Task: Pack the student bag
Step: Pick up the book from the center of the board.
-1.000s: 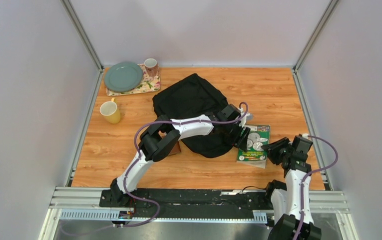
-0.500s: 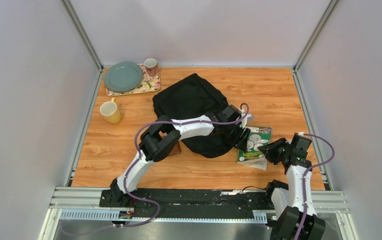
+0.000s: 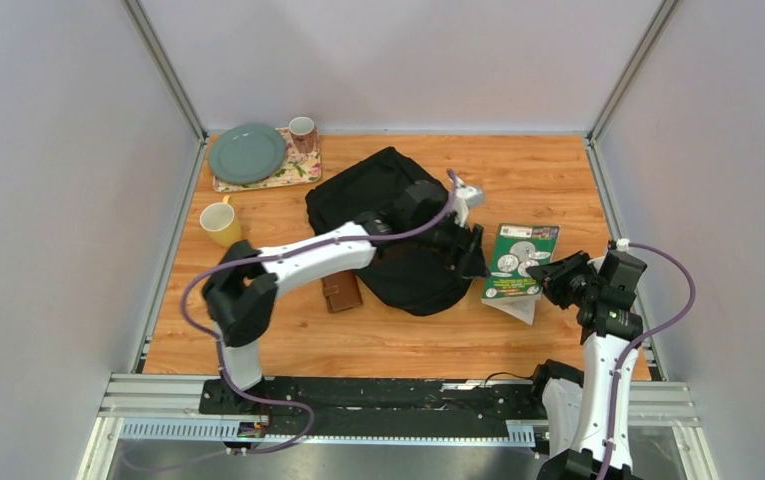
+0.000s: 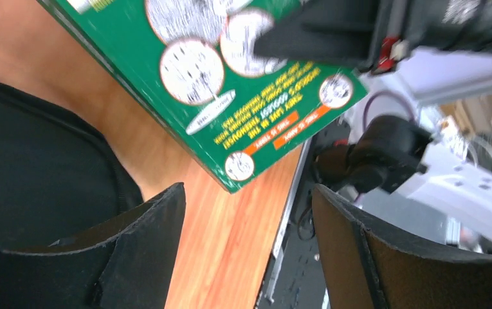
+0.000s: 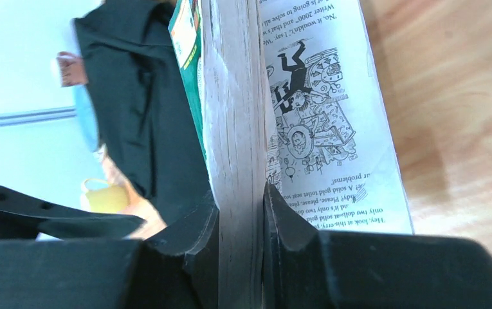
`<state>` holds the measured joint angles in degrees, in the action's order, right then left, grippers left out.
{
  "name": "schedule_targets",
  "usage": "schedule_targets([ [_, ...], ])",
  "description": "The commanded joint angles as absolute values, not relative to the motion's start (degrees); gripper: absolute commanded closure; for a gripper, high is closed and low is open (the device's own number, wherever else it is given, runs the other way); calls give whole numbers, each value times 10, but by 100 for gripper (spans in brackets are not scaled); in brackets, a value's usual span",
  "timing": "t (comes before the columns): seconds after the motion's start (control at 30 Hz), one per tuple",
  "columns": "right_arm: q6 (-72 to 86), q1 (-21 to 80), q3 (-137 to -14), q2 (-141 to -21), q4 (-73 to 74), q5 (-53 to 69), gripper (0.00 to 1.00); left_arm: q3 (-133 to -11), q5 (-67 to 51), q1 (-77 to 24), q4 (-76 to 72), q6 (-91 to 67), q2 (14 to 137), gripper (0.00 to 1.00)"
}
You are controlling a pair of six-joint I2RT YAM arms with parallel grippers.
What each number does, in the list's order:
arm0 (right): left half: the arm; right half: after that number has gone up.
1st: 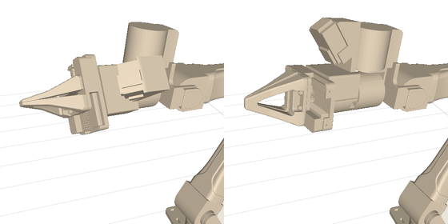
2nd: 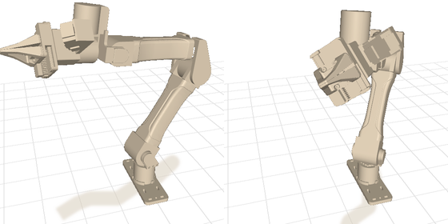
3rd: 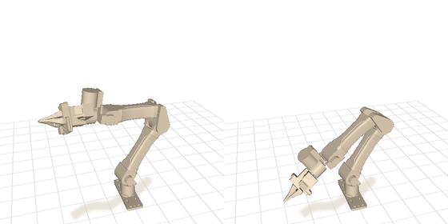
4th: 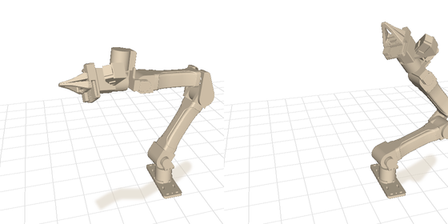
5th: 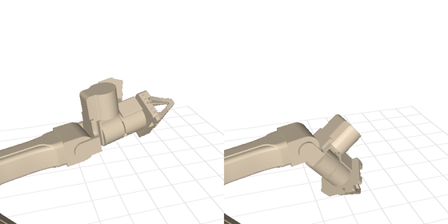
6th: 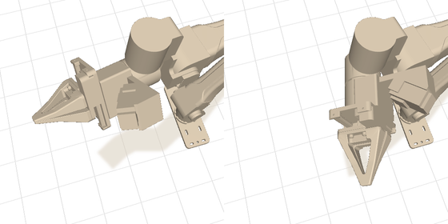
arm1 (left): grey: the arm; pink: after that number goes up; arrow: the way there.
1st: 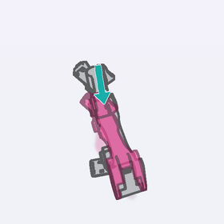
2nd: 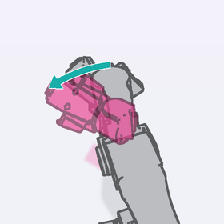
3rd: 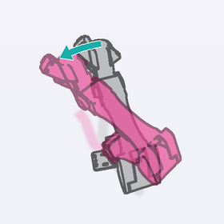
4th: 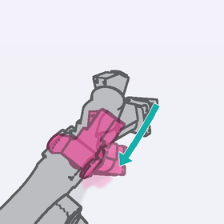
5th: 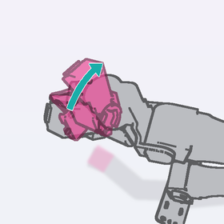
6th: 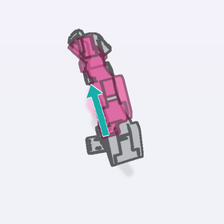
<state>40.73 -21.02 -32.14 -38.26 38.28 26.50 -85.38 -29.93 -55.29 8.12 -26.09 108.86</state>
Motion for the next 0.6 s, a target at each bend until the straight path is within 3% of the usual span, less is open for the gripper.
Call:
schedule_targets([
  [0.0,456,-206,-352,-365,284,401,100,-755,-315,-491,-39,-302,969,20],
  [0.2,504,-189,-340,-359,175,490,100,-640,-312,-434,-114,-328,864,20],
  [0.57,575,-14,-316,-381,12,450,100,-520,-320,-390,-279,-445,809,19],
])
